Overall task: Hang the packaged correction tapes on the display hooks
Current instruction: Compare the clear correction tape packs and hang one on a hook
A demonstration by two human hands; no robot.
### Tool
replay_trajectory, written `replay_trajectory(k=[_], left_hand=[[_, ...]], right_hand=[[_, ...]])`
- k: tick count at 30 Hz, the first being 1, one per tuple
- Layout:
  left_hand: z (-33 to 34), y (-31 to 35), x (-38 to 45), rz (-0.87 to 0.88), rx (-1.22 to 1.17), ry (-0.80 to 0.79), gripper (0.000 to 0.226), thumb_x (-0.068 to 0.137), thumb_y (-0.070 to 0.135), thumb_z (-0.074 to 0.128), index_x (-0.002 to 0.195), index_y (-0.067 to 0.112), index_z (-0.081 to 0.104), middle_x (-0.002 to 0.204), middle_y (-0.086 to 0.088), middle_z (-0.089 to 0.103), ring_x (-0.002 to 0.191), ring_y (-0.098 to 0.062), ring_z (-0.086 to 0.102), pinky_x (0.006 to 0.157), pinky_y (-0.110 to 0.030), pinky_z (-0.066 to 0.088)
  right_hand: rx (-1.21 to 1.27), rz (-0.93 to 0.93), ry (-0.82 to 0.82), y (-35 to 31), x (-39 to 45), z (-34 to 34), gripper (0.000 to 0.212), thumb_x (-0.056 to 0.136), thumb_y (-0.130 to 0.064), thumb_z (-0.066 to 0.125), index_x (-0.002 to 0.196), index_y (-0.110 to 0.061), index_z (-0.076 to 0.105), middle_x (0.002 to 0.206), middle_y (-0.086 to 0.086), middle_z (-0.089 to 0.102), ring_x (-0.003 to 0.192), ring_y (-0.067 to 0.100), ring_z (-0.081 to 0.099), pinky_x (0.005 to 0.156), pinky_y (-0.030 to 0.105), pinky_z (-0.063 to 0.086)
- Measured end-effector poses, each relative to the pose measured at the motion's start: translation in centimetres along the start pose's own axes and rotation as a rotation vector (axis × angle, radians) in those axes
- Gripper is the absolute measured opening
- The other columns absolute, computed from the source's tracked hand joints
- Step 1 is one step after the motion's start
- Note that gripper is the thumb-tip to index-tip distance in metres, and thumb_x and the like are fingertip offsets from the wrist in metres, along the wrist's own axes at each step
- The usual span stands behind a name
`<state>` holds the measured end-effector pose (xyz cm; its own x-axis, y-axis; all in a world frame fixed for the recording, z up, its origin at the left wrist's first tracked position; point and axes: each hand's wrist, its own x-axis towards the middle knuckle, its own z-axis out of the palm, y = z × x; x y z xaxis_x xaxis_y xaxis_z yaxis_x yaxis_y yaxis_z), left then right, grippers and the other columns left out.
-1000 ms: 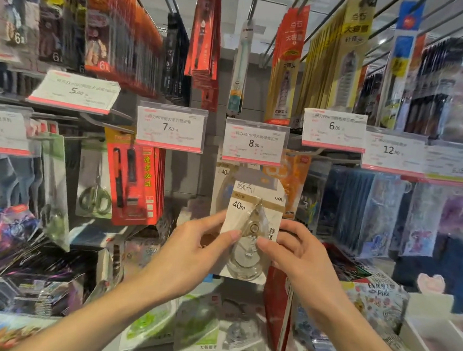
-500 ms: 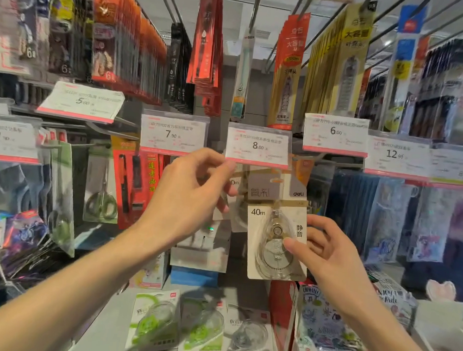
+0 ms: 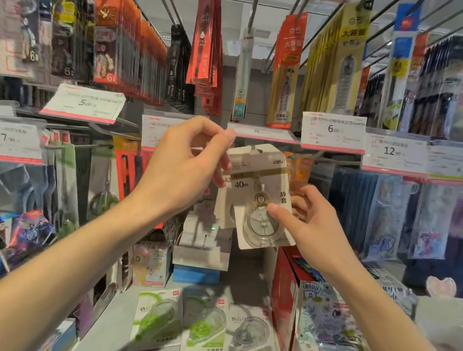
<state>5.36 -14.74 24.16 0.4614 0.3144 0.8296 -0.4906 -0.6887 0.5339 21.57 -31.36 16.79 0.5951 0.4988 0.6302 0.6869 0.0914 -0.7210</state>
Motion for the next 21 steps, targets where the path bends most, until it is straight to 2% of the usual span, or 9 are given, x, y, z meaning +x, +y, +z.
replay_trajectory(k=[2,4,6,9,12,15,16,18,21], left_hand=[[-0.1,-0.1,-0.1,-0.002,0.010,-0.001,0.019,0.096,0.042,0.062,0.085,0.027,0.066,0.069,-0.001,0.074,0.048,-0.021,0.071,0.042,-0.015,0.044],[-0.1,-0.2,-0.2,-0.003,0.005,0.000,0.017,0.096,0.042,0.063,0.085,0.029,0.065,0.070,-0.001,0.075,0.048,-0.022,0.071,0.042,-0.015,0.044],[-0.1,-0.3,-0.3,-0.005,0.003,0.003,0.016,0.096,0.041,0.063,0.085,0.029,0.065,0.069,-0.002,0.075,0.048,-0.022,0.071,0.042,-0.017,0.044],[-0.2,-0.5,-0.4,-0.003,0.007,0.002,0.016,0.096,0.040,0.064,0.086,0.028,0.066,0.069,-0.002,0.074,0.048,-0.022,0.071,0.042,-0.018,0.044],[-0.3,-0.8,-0.6,-0.021,0.002,-0.009,0.015,0.095,0.040,0.066,0.088,0.027,0.067,0.071,-0.002,0.075,0.049,-0.021,0.071,0.042,-0.018,0.045],[-0.5,-1.7,-1.3,-0.041,0.033,-0.028,0.013,0.098,0.038,0.066,0.090,0.028,0.068,0.073,0.000,0.076,0.050,-0.019,0.071,0.043,-0.018,0.046],[-0.5,-2.2,-1.8,-0.058,0.044,-0.038,0.013,0.098,0.038,0.065,0.090,0.029,0.068,0.074,0.000,0.076,0.051,-0.018,0.072,0.043,-0.018,0.046],[-0.5,-3.7,-3.0,-0.117,0.074,-0.072,0.012,0.099,0.038,0.064,0.091,0.029,0.068,0.076,0.002,0.076,0.053,-0.016,0.073,0.042,-0.019,0.048],[0.1,-6.7,-4.5,-0.222,0.151,-0.101,0.006,0.098,0.035,0.064,0.097,0.031,0.067,0.082,0.007,0.076,0.064,-0.008,0.074,0.052,-0.031,0.061]], right_hand=[[0.011,0.005,-0.005,-0.1,0.4,0.4,0.034,0.090,-0.039,0.075,0.119,-0.035,0.058,0.111,-0.014,0.076,0.099,-0.001,0.072,0.076,0.016,0.058],[0.030,0.011,-0.003,-0.2,0.7,0.8,0.039,0.089,-0.042,0.075,0.123,-0.040,0.057,0.120,-0.014,0.073,0.110,0.002,0.069,0.088,0.026,0.060],[0.045,0.009,0.012,-0.2,0.8,1.1,0.044,0.088,-0.042,0.076,0.127,-0.042,0.054,0.121,-0.016,0.072,0.112,0.001,0.068,0.095,0.032,0.058],[0.037,-0.002,0.034,-0.1,0.8,1.6,0.056,0.089,-0.041,0.076,0.137,-0.040,0.047,0.117,-0.016,0.072,0.105,-0.006,0.069,0.095,0.030,0.058],[0.003,-0.020,0.050,0.4,0.8,2.1,0.062,0.092,-0.038,0.073,0.144,-0.042,0.041,0.121,-0.012,0.069,0.105,-0.001,0.069,0.092,0.027,0.057],[-0.068,-0.041,0.062,0.7,0.8,2.8,0.066,0.094,-0.040,0.069,0.151,-0.046,0.036,0.138,-0.022,0.057,0.114,-0.017,0.057,0.091,0.011,0.047],[-0.087,-0.044,0.062,0.9,0.8,3.0,0.067,0.095,-0.042,0.068,0.152,-0.047,0.035,0.146,-0.024,0.050,0.122,-0.017,0.052,0.097,0.012,0.044],[-0.112,-0.036,0.060,1.1,0.9,3.3,0.068,0.095,-0.047,0.066,0.154,-0.050,0.032,0.156,-0.024,0.040,0.133,-0.007,0.046,0.107,0.023,0.040],[-0.140,-0.039,0.056,1.5,1.1,3.6,0.068,0.097,-0.046,0.064,0.155,-0.050,0.030,0.147,-0.030,0.035,0.132,-0.010,0.035,0.107,0.021,0.032]])
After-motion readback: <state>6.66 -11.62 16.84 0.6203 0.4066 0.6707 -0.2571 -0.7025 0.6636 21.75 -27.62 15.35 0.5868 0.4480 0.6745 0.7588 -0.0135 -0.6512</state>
